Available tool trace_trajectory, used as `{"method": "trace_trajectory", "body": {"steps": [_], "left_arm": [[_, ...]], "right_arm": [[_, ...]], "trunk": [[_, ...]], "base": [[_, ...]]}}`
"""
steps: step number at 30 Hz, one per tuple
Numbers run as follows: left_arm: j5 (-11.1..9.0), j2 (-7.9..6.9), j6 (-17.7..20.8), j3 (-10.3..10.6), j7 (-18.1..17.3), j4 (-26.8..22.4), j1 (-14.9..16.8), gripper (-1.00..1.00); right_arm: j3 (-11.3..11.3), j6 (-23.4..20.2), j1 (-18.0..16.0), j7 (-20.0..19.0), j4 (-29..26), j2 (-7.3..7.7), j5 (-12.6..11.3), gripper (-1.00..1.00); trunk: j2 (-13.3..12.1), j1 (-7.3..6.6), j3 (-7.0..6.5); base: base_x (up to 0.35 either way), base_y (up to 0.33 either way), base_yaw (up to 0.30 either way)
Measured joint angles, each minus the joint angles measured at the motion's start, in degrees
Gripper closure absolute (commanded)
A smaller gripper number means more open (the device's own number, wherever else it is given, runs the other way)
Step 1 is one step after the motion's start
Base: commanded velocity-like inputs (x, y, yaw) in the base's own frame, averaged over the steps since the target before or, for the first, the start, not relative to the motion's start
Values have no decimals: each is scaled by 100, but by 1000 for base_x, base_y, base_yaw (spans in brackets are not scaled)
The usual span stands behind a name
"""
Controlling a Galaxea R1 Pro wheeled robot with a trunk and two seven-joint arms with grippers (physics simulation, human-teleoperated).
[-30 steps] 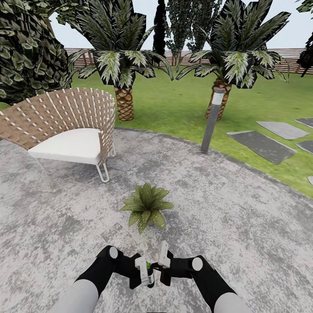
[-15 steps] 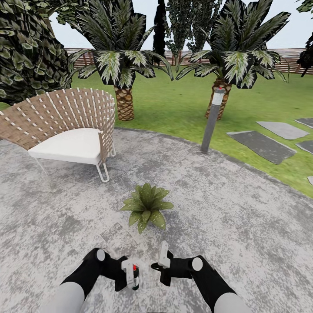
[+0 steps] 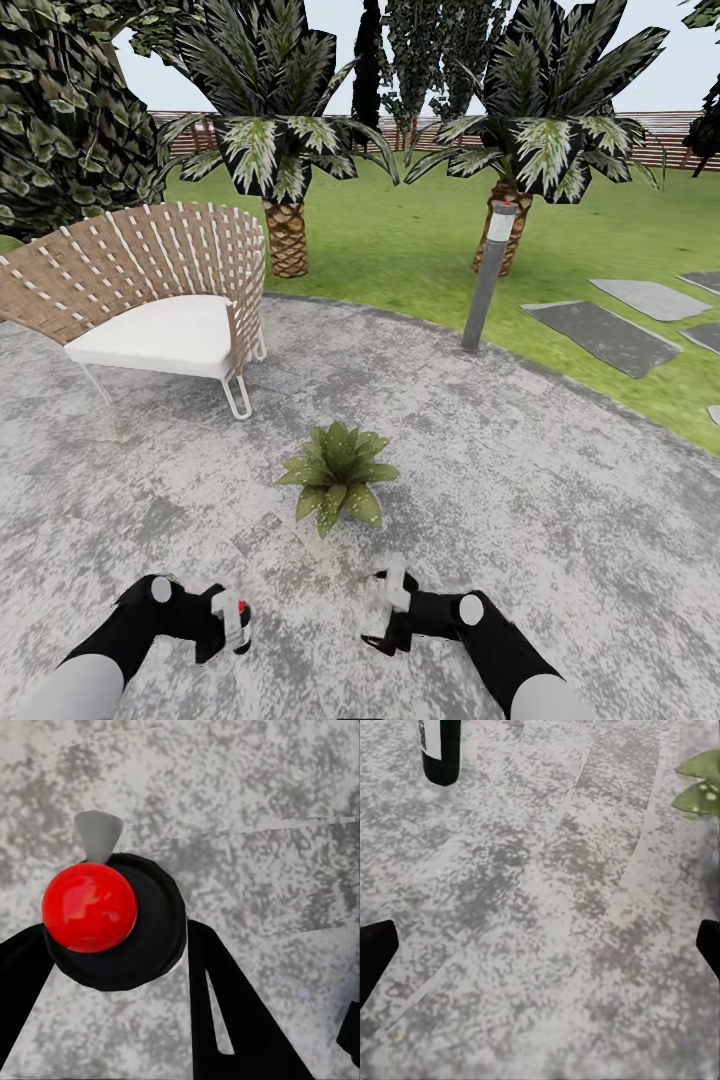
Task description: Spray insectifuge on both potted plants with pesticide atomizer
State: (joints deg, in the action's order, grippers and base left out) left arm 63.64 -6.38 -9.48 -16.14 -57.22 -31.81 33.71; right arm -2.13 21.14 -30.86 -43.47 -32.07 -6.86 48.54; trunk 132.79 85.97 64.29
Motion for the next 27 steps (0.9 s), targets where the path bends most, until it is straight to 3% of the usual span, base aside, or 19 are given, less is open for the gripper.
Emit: {"method": "trace_trajectory", "body": {"steps": [2, 3, 4, 6, 7, 8, 9, 10, 11, 13, 14, 16, 17, 20, 23, 27], "left_arm": [[-172, -2, -8, -549, 387, 23, -4, 100], [-284, 11, -12, -874, 638, 29, -30, 100], [-456, 41, -18, -1285, 966, 33, -152, 100], [-758, 84, -24, -1666, 1414, 36, -341, 100], [-1044, 97, -32, -1812, 1775, 69, -454, 100], [-1243, 103, -39, -1876, 1997, 124, -532, 100], [-1704, 108, -51, -1944, 2471, 369, -700, 100], [-2143, 108, -135, -1966, 2885, 609, -851, 100], [-2431, 104, -255, -1976, 3128, 773, -951, 100], [-3184, 99, -918, -1996, 3823, 1358, -1346, 100], [-3425, 91, -1129, -2003, 4078, 1577, -1421, 100], [-3625, 86, -1290, -2001, 4293, 1807, -1500, 100], [-3684, 76, -1327, -2002, 4332, 1871, -1523, 100], [-3741, 39, -1388, -2010, 4335, 1926, -1639, 100], [-3752, 41, -1570, -2016, 4403, 1872, -1742, 100], [-3745, 40, -1665, -2013, 4428, 1891, -1749, 100]], "right_arm": [[-2, 2, 3, 702, 355, 266, -16, -100], [-7, 4, 4, 1253, 687, 361, -19, -100], [-14, 19, 7, 2181, 1196, 497, -8, -100], [-75, 26, 11, 3435, 1917, 643, -84, -100], [-159, 24, 20, 4267, 2399, 683, -302, -100], [-205, 33, 25, 4749, 2644, 704, -462, -100], [-262, 107, 51, 5650, 2867, 719, -846, -100], [-281, 289, 155, 6261, 2948, 728, -1247, -100], [-282, 458, 233, 6525, 2979, 735, -1507, -100], [-295, 1088, 507, 6884, 3020, 744, -2208, -100], [-287, 1236, 564, 6932, 3024, 746, -2351, -100], [-285, 1342, 602, 6969, 3026, 741, -2461, -100], [-285, 1367, 611, 6984, 3025, 733, -2509, -100], [-294, 1399, 628, 6994, 3025, 729, -3147, -100], [-291, 1401, 627, 6996, 3019, 735, -3372, -100], [-285, 1405, 627, 7001, 3019, 737, -3392, -100]], "trunk": [[0, 0, 0], [0, 0, 1], [0, 1, 2], [0, 0, 1], [0, 0, 2], [0, 0, 1], [0, 0, 1], [0, 0, 2], [0, 0, 2], [0, 0, 2], [0, 0, 1], [0, 0, 1], [0, 0, 1], [1, 0, 1], [0, 1, 1], [0, 2, 1]], "base": [[0, 0, 0], [0, 0, 0], [0, 0, 0], [0, 0, 0], [0, 0, 0], [0, 0, 0], [0, 0, 0], [0, 0, 0], [0, 0, 0], [0, 0, 0], [0, 0, 0], [0, 0, 0], [0, 0, 0], [-2, -179, 0], [-112, -259, 174], [-213, -217, 272]]}}
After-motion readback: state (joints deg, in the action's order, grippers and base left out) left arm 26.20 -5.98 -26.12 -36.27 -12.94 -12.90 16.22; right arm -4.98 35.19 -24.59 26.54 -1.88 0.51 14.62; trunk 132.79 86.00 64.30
